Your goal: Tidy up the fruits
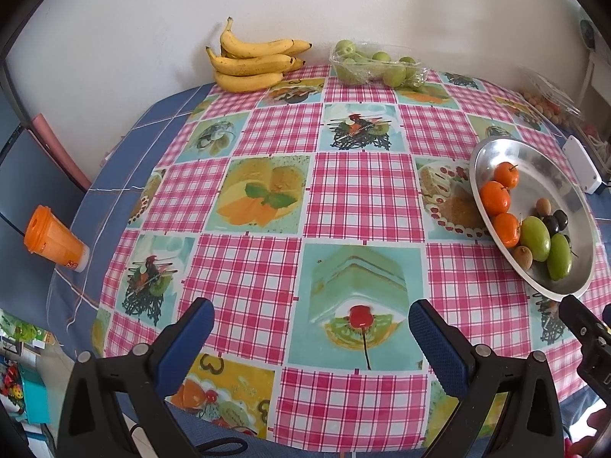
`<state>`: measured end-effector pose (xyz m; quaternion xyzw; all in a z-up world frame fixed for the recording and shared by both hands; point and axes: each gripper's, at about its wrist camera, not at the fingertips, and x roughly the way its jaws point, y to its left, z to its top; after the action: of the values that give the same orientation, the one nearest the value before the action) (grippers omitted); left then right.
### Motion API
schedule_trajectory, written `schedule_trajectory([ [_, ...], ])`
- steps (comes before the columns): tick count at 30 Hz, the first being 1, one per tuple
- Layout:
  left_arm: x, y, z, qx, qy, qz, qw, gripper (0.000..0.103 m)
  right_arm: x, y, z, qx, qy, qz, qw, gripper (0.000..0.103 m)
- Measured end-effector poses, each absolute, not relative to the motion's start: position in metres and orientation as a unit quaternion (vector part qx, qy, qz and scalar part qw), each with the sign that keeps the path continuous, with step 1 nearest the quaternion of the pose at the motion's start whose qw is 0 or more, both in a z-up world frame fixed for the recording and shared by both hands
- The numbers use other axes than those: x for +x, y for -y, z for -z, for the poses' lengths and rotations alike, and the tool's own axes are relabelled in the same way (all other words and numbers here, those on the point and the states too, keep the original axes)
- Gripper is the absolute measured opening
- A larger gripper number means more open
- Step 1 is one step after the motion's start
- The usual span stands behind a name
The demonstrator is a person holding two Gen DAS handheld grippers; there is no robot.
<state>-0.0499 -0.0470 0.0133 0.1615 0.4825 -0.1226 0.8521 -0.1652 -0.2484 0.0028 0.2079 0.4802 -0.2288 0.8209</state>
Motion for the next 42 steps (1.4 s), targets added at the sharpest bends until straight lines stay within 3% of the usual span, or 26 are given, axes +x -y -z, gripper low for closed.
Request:
schedule_trajectory([
  [42,-0.0454,0.0443,-0.0071,0.158,-0.503,0.119,0.842,0.103,-0.1596,0.2443,-0.0011,0.196,-0.488,0.221,0.821,0.1],
])
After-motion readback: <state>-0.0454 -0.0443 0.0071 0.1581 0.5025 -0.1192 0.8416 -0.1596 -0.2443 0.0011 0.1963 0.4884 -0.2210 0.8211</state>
